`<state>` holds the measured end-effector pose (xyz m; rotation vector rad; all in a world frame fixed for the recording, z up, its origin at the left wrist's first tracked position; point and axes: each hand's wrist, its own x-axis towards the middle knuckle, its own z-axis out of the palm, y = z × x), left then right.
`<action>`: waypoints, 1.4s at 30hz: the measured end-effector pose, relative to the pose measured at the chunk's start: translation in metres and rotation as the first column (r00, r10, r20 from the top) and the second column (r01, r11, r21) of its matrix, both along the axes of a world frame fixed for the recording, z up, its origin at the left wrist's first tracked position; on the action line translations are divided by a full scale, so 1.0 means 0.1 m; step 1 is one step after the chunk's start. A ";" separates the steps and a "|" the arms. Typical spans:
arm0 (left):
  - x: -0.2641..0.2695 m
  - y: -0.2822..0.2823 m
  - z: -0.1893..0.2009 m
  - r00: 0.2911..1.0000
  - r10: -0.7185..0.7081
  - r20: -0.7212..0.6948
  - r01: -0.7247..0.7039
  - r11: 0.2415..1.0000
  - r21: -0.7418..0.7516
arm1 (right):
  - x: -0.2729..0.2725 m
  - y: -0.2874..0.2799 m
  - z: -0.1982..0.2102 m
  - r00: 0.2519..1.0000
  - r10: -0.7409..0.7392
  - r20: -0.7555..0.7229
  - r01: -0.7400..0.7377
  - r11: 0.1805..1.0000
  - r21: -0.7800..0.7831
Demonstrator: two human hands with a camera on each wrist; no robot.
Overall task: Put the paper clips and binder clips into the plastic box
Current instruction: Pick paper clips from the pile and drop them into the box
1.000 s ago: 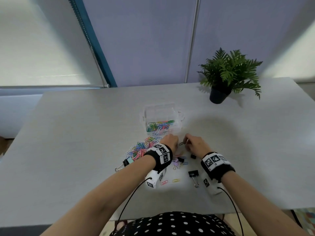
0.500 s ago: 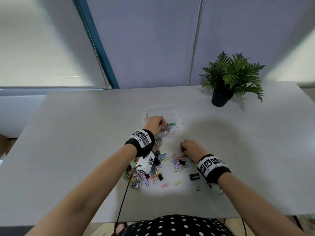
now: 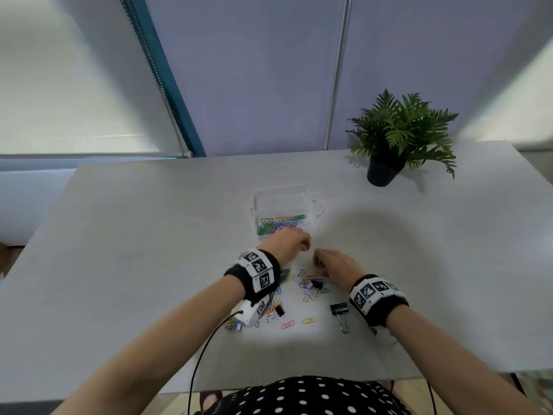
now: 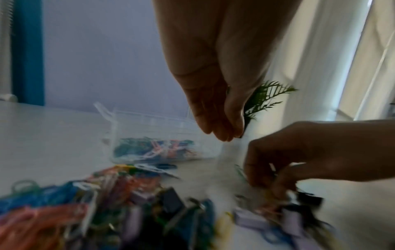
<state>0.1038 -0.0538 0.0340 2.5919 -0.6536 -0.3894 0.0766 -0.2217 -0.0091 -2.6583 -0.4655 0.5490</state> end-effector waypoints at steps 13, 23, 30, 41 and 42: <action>-0.58 0.06 -0.38 0.961 -0.276 0.028 0.261 0.933 0.249 | 0.03 -0.22 0.00 0.963 -0.202 -0.179 0.242 0.942 0.234; -0.32 0.10 -0.15 0.994 -0.066 -0.087 0.084 0.968 0.235 | 0.35 0.16 -0.04 0.908 -0.411 -0.085 0.420 0.891 0.174; -0.23 -0.15 -0.13 0.995 0.075 0.070 -0.090 0.967 0.240 | 0.36 0.26 -0.10 0.940 -0.340 0.013 0.340 0.940 0.039; -0.33 -0.43 -0.21 0.989 0.045 -0.141 -0.009 0.969 0.247 | 0.35 -0.09 0.04 0.886 -0.403 -0.230 0.459 0.834 0.306; -0.40 -0.45 -0.21 0.991 0.014 -0.135 0.019 0.971 0.238 | 0.36 -0.11 0.10 0.877 -0.391 -0.279 0.473 0.805 0.358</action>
